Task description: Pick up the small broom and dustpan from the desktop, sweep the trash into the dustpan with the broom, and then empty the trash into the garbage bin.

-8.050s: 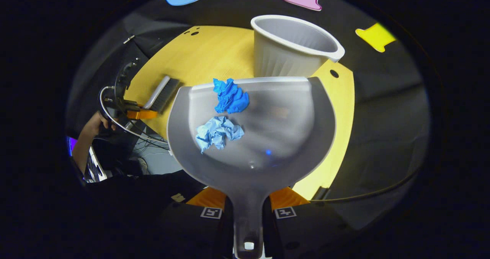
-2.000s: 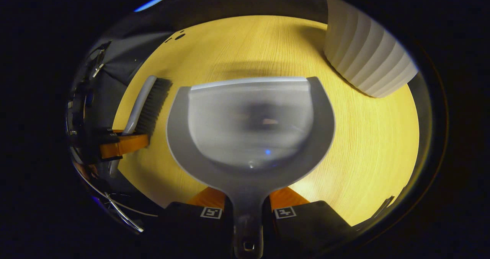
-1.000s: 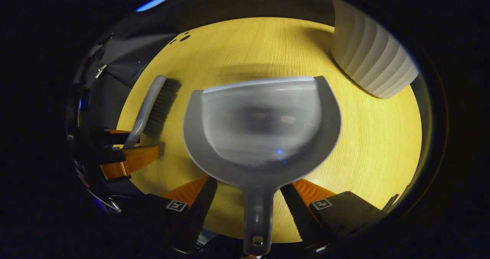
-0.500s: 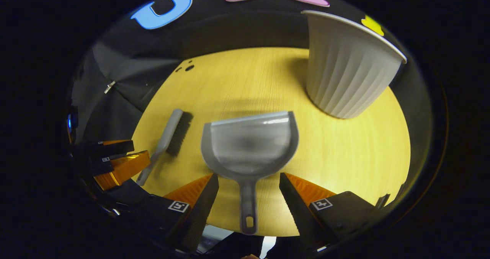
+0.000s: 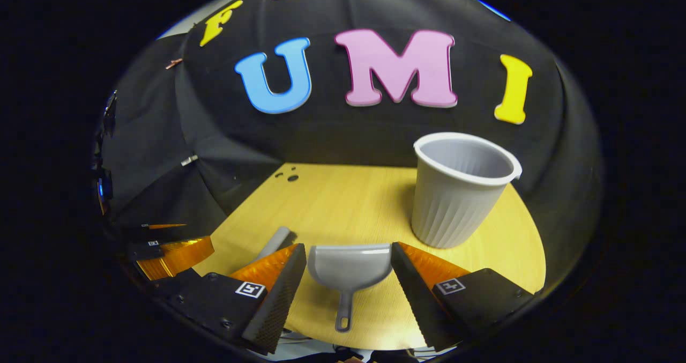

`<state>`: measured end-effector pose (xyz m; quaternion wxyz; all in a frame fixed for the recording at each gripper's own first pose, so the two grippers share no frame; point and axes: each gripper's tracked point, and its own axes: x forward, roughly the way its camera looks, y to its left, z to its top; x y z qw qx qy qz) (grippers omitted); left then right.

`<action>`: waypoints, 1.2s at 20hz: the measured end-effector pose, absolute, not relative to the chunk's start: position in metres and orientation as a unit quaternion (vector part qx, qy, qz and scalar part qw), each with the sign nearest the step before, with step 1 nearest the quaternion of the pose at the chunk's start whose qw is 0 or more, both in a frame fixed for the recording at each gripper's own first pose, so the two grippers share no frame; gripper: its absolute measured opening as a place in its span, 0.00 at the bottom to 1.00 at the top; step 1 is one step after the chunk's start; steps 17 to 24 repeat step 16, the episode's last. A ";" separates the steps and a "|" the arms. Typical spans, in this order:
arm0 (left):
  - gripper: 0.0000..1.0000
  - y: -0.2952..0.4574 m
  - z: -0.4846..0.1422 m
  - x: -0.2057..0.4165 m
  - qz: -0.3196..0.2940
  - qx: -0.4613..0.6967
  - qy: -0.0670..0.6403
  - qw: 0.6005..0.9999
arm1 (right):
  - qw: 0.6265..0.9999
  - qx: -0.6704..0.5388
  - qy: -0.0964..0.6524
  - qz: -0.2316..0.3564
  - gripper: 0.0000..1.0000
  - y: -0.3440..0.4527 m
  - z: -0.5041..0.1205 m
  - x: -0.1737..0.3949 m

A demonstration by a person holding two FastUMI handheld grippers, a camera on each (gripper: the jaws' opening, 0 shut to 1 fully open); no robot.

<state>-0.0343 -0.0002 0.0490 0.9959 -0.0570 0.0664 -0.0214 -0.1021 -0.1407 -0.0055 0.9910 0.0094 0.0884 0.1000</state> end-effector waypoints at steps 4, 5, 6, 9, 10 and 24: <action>0.96 -0.013 0.081 -0.072 -0.010 -0.041 -0.031 0.999 | 0.994 0.020 0.011 0.102 0.99 -0.149 0.028 -0.128; 0.96 -0.017 0.085 -0.079 -0.010 -0.040 -0.051 0.998 | 0.995 0.016 -0.003 0.103 0.98 -0.151 0.034 -0.136; 0.96 -0.022 0.090 -0.087 -0.011 -0.040 -0.069 0.997 | 0.995 0.009 -0.016 0.102 0.99 -0.155 0.038 -0.144; 0.96 -0.037 0.113 -0.116 -0.008 -0.039 -0.123 0.992 | 0.993 -0.012 -0.056 0.099 0.98 -0.163 0.044 -0.158; 0.96 -0.041 0.120 -0.124 -0.007 -0.038 -0.139 0.989 | 0.992 -0.011 -0.064 0.104 0.98 -0.157 0.044 -0.163; 0.96 -0.060 0.130 -0.151 0.001 -0.038 -0.183 0.982 | 0.991 -0.025 -0.064 0.114 0.98 -0.163 0.035 -0.182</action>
